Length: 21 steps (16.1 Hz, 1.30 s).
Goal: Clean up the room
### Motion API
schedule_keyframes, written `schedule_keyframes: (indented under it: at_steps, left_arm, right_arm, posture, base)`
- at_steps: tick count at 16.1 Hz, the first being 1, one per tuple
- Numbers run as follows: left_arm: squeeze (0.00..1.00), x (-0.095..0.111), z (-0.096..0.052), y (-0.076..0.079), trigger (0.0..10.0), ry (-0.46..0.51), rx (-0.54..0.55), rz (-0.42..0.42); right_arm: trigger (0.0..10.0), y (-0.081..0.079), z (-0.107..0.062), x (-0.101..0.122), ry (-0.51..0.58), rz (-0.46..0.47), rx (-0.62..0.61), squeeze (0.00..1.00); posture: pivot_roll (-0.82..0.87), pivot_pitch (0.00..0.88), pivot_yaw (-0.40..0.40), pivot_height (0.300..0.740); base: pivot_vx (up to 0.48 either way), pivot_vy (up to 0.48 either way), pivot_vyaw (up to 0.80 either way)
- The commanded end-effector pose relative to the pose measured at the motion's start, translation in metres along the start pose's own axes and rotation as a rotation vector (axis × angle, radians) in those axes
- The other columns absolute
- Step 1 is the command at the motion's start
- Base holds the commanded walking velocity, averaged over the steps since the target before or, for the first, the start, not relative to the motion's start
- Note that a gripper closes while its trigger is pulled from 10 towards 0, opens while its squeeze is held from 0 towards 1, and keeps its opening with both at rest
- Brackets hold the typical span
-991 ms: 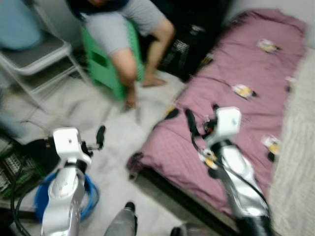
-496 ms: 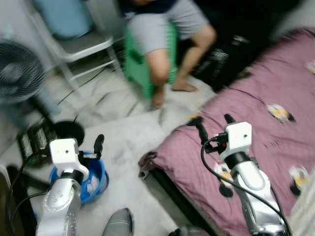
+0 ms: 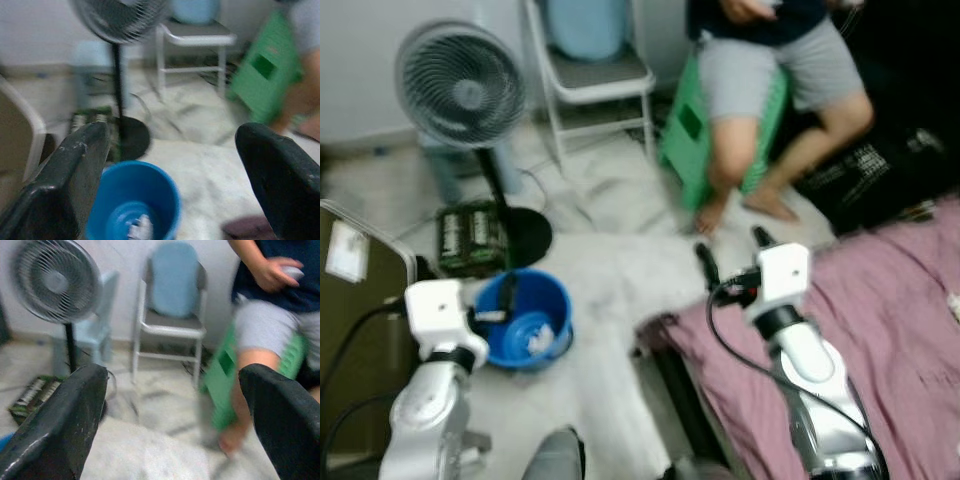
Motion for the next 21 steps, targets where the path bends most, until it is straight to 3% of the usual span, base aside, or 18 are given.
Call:
schedule_keyframes:
  at_steps: [1,5,13,16,21]
  left_arm:
    - [0.00,-0.001,-0.002,0.003,10.0,-0.002,-0.003,-0.003]
    - [0.00,-0.001,-0.001,0.006,10.0,0.007,0.016,-0.012]
    - [0.00,0.000,-0.002,0.007,10.0,0.024,0.082,-0.058]
    - [0.00,0.003,0.023,0.029,10.0,0.027,-0.044,-0.044]
    - [0.00,0.011,0.041,0.055,10.0,0.036,-0.181,-0.029]
  right_arm:
    - [10.0,0.007,-0.003,0.002,0.004,-0.017,-0.018,0.00]
    - [10.0,0.005,0.003,0.004,0.006,-0.012,0.002,0.00]
    - [10.0,0.000,0.022,0.009,0.003,-0.002,0.067,0.00]
    - [10.0,0.023,0.009,0.011,0.034,0.008,-0.064,0.00]
    - [10.0,0.040,-0.019,0.008,0.050,0.015,-0.212,0.00]
  posture:
    - [0.02,0.126,-0.064,0.740]
    - [0.03,0.125,-0.097,0.740]
    - [0.04,0.102,-0.166,0.740]
    - [-0.05,0.088,-0.069,0.740]
    - [-0.15,0.102,0.046,0.740]
  base:
    - [0.000,0.000,0.79]
    - [0.000,0.000,0.71]
    - [0.000,0.000,0.00]
    - [0.000,0.000,0.00]
    - [0.000,0.000,0.00]
Point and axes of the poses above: a point about 5 cm out from each wrist's last joint towards the gripper, its own z axis pointing out of the wrist towards the gripper, its own x axis along the axis of the wrist's last joint, y = z × x, the point moved 6 cm from there along z, pointing out of the wrist towards the gripper, and after that the axes turned 12 degrees about z, right-handed, at the moved point
